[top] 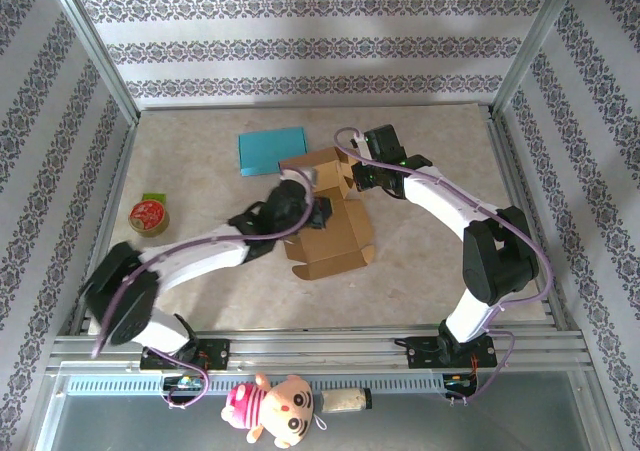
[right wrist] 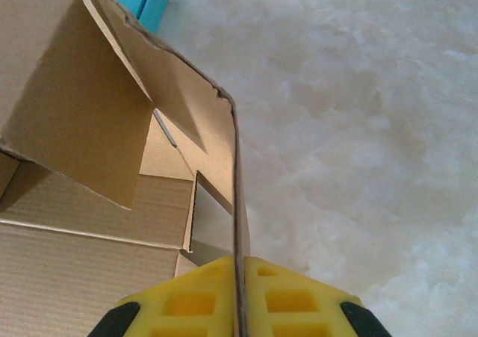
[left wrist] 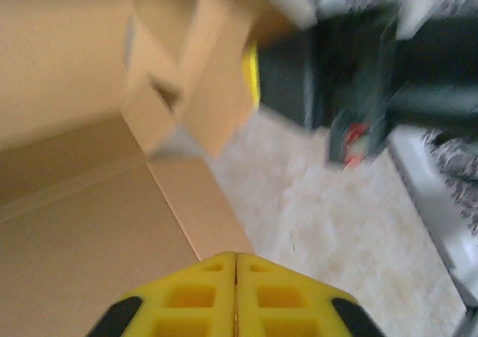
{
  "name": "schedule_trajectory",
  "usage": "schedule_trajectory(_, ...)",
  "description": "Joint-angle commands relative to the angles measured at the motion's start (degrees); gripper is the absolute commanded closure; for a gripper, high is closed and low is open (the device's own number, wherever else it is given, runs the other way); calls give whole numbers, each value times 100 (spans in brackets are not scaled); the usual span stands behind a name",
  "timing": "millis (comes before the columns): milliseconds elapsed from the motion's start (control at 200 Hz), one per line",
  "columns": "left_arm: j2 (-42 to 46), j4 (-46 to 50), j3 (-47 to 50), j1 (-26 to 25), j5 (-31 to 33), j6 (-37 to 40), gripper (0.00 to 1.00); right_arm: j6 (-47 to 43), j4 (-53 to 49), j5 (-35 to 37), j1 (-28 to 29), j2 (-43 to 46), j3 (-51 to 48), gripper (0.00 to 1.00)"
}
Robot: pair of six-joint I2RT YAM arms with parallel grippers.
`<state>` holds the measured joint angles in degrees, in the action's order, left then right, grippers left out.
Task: Fold the paper box
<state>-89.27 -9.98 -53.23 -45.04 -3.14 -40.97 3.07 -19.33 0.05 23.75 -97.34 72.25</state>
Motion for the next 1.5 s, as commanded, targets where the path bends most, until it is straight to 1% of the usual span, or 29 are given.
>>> schedule_trajectory(0,-811,-566,-499,-171,-253,-221,100,91,103,-23,-37,101,-71,90)
schedule_trajectory(70,-1331,-729,-755,-177,-499,-313,100,96,64,-75,-46,117,-71,90)
schedule_trajectory(185,-1915,-760,-1148,-172,-654,-318,100,133,77,-127,-54,180,-121,90)
schedule_trajectory(340,-2437,-397,-1595,-155,-394,-34,100,189,88,-202,-54,257,-176,90)
schedule_trajectory(440,-2831,45,-1950,-128,-286,189,100,266,79,-324,-61,269,-175,90)
schedule_trajectory(605,-3196,450,-2121,-87,120,549,100,397,-68,-424,-72,285,-81,90)
schedule_trajectory(690,-3253,370,-2054,-52,148,616,100,460,-195,-462,-64,284,-12,89)
schedule_trajectory(784,-3298,98,-1961,-27,-15,625,100,601,-293,-501,-68,288,34,88)
schedule_trajectory(959,-3372,-553,-1746,68,-250,367,100,1398,-412,-402,-88,306,20,88)
schedule_trajectory(1084,-3368,-1055,-1571,174,-339,175,100,1899,-249,-391,-59,273,-201,88)
schedule_trajectory(1309,-2994,-1649,-1236,196,-433,186,100,1785,301,50,-2,134,-881,90)
schedule_trajectory(1459,-2550,-1890,-939,193,-297,142,100,1654,384,270,-2,195,-1076,90)
schedule_trajectory(1494,-2444,-1918,-885,197,-249,142,98,1653,385,301,-2,211,-1093,90)
